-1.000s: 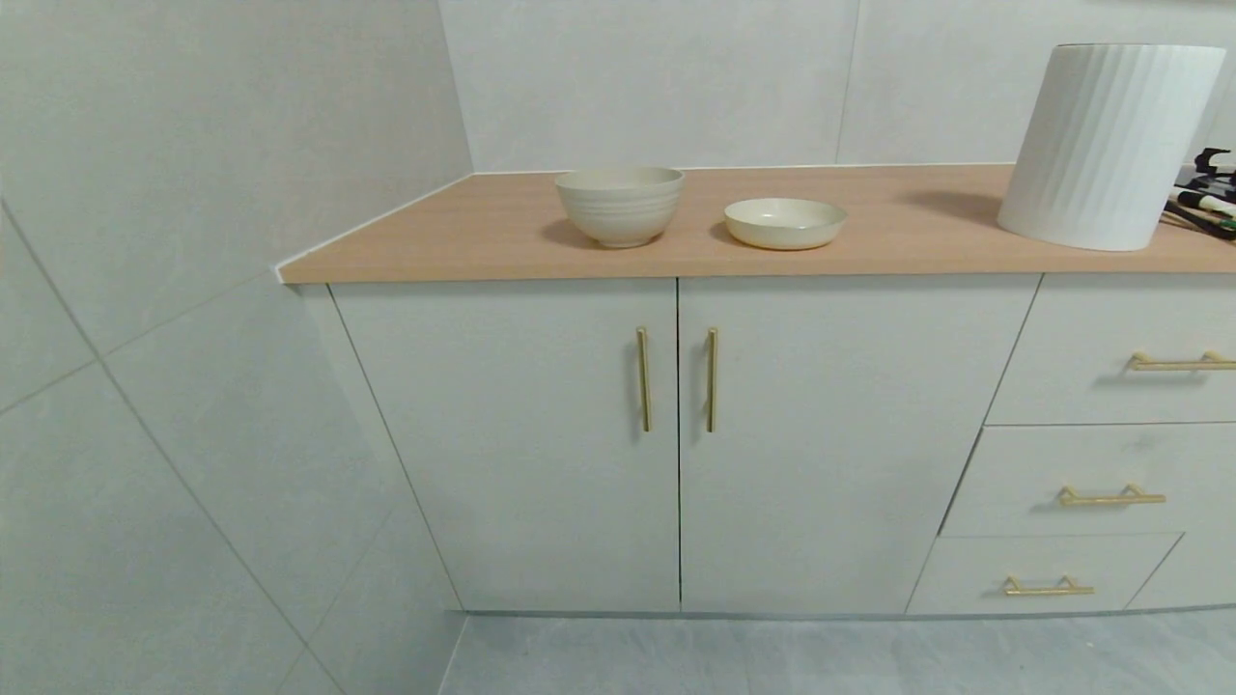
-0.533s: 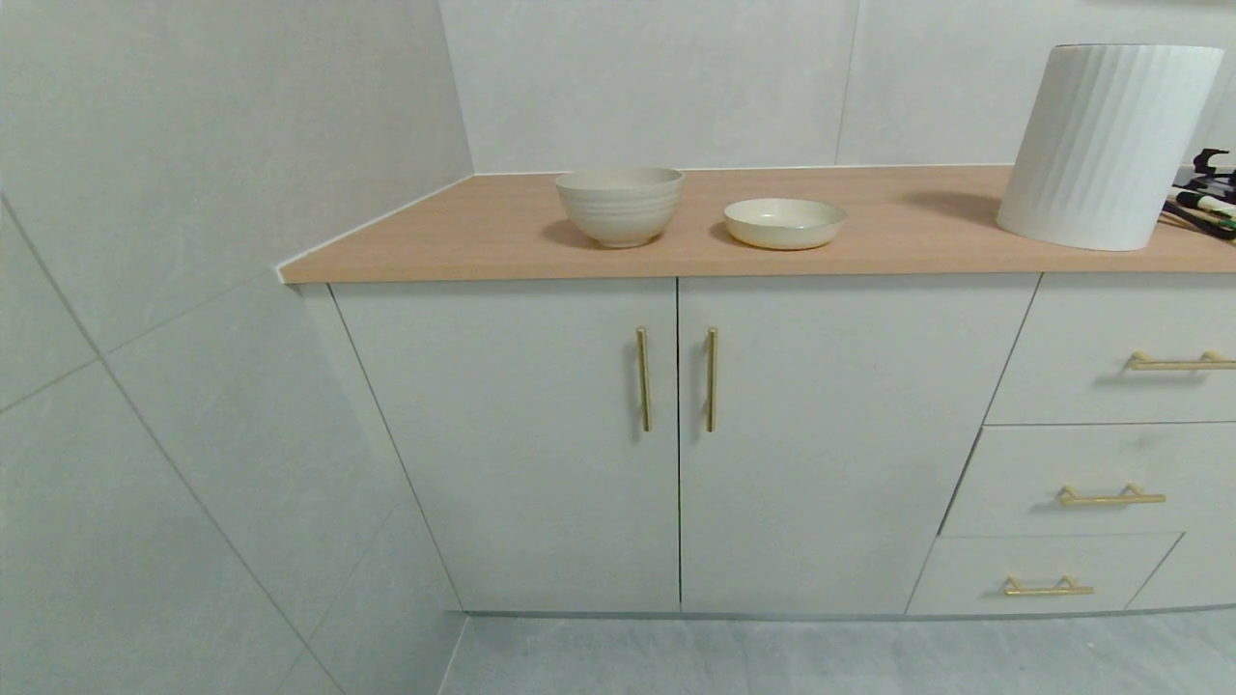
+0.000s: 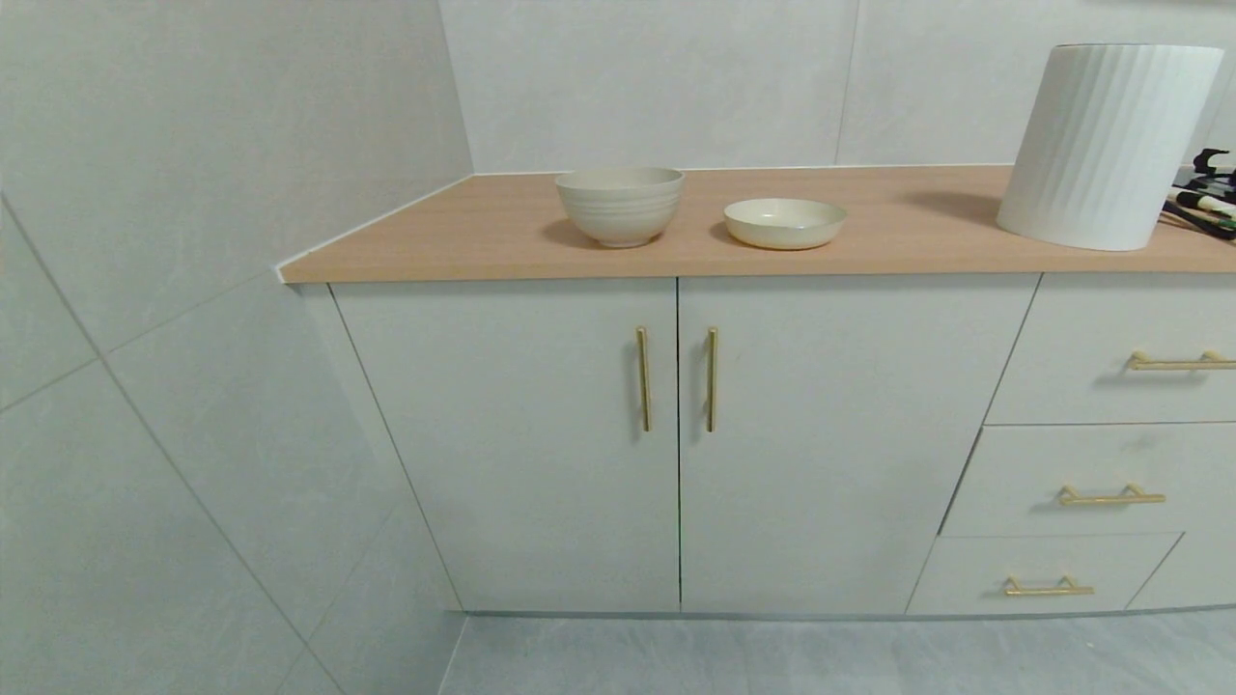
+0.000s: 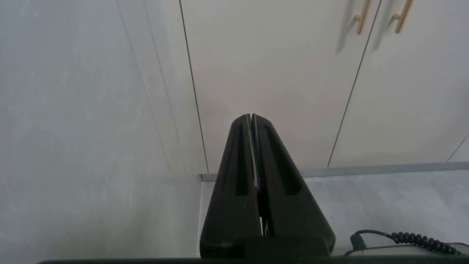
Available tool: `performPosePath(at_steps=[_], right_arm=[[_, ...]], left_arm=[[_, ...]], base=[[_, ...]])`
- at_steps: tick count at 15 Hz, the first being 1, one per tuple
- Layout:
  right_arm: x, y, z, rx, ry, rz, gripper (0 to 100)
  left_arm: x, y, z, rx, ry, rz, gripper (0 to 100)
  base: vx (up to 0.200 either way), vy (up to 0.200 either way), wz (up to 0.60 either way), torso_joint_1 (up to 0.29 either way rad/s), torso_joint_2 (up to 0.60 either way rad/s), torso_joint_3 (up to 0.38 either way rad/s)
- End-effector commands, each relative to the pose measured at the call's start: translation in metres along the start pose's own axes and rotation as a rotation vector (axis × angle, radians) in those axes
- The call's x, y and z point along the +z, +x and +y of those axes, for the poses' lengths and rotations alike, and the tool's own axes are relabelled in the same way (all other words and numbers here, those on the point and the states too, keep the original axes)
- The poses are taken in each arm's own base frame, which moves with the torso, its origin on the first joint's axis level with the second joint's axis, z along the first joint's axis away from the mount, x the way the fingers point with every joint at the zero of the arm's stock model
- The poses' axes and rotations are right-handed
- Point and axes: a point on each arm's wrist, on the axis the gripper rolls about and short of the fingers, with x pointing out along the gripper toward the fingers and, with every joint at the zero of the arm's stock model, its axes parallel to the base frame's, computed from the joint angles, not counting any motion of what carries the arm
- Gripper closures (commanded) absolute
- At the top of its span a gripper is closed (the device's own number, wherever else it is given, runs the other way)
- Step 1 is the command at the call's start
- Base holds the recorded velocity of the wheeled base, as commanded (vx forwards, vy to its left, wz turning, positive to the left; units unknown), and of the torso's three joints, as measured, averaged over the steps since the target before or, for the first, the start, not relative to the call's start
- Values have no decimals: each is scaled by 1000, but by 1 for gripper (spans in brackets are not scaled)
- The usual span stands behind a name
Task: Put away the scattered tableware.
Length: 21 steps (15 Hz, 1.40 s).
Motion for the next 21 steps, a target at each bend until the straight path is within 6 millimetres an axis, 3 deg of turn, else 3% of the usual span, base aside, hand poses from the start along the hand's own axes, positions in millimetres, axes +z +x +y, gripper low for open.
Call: performPosePath(at_steps=[1,3,4,8,9,10,12,17,18,19,21], right_arm=[[6,-1,0,12,-14,-22,0],[56,-9,3,201,38,-78,0],[68,-3,4,260,46,-37,0],[121,79,11,442,88,266,0],[126,91,16,483,87,297,0],[135,121,31,544,66,375,0],[136,157,53,606,44,448,0],[131,248,105,675,78,404,0],[131,253,109,680,89,411,0],[129,275,130,708,127,437,0],[129,297,153,737,150,445,0]], left_arm=[[0,0,0,0,0,0,100],[0,0,0,0,0,0,100],[0,0,0,0,0,0,100],[0,0,0,0,0,0,100],[0,0,0,0,0,1,100],[0,0,0,0,0,0,100],[0,0,0,0,0,1,100],[0,0,0,0,1,0,100],[0,0,0,0,1,0,100],[0,0,0,0,0,0,100],[0,0,0,0,0,0,100]], base=[[0,0,0,0,0,0],[0,0,0,0,0,0],[0,0,0,0,0,0],[0,0,0,0,0,0],[0,0,0,0,0,0],[0,0,0,0,0,0],[0,0,0,0,0,0],[0,0,0,0,0,0],[0,0,0,0,0,0],[0,0,0,0,0,0],[0,0,0,0,0,0]])
